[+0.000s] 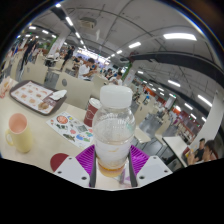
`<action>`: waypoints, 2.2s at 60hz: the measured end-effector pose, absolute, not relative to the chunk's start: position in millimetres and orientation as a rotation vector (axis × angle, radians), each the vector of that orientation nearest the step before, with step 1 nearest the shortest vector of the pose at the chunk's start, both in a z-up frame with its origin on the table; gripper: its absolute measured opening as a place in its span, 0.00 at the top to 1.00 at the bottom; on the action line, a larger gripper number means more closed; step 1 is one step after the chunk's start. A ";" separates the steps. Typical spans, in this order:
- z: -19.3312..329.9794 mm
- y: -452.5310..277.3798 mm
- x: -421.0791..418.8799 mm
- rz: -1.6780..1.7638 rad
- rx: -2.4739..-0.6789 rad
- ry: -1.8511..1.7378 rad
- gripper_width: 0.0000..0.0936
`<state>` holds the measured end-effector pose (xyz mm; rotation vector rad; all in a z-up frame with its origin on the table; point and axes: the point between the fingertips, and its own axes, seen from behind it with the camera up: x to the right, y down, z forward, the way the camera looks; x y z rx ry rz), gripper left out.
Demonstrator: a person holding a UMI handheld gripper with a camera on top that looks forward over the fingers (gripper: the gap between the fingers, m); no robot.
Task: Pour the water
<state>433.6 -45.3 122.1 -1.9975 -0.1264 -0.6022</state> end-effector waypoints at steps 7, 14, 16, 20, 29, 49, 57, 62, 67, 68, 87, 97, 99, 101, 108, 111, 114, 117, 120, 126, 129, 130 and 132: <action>165.8 -36.7 414.8 -0.928 -1.905 -0.366 0.51; 200.3 -27.0 378.1 -1.232 -1.759 -0.678 0.51; 203.8 -20.6 365.5 -1.307 -1.704 -0.775 0.51; 212.6 -16.4 339.7 -1.465 -1.589 -0.961 0.51; 206.8 -2.4 298.8 -1.737 -1.349 -1.312 0.51; 171.2 0.5 276.2 -1.804 -1.266 -1.552 0.51; 176.8 -9.5 289.0 -1.545 -1.548 -1.272 0.51; 189.8 -18.1 295.4 -1.317 -1.711 -1.002 0.51; 194.7 -22.7 297.9 -1.028 -1.832 -0.738 0.51; 194.8 -24.8 294.6 -0.980 -1.852 -0.686 0.51; 124.1 -18.2 311.2 -0.273 -2.022 -0.136 0.51; 69.5 -21.6 322.1 -0.136 -2.079 -0.028 0.51; 56.8 -22.9 322.1 -0.116 -2.090 -0.010 0.51; 44.3 -27.7 324.2 -0.099 -2.106 0.010 0.49; 48.4 -26.4 326.7 -0.056 -2.058 0.058 0.48; 48.3 -26.6 326.6 -0.057 -2.063 0.054 0.44; 45.6 -28.7 326.2 -0.061 -2.095 0.054 0.38; 40.5 -34.6 326.6 -0.052 -2.147 0.060 0.19; 46.9 -45.5 324.3 -0.052 -2.168 0.063 0.09; 65.4 -78.4 326.5 -0.115 -2.217 0.065 0.09; 78.3 -100.3 321.0 -0.129 -2.242 0.054 0.09; 82.7 -108.0 319.6 -0.134 -2.250 0.055 0.10; 90.1 -122.5 318.4 -0.139 -2.264 0.056 0.10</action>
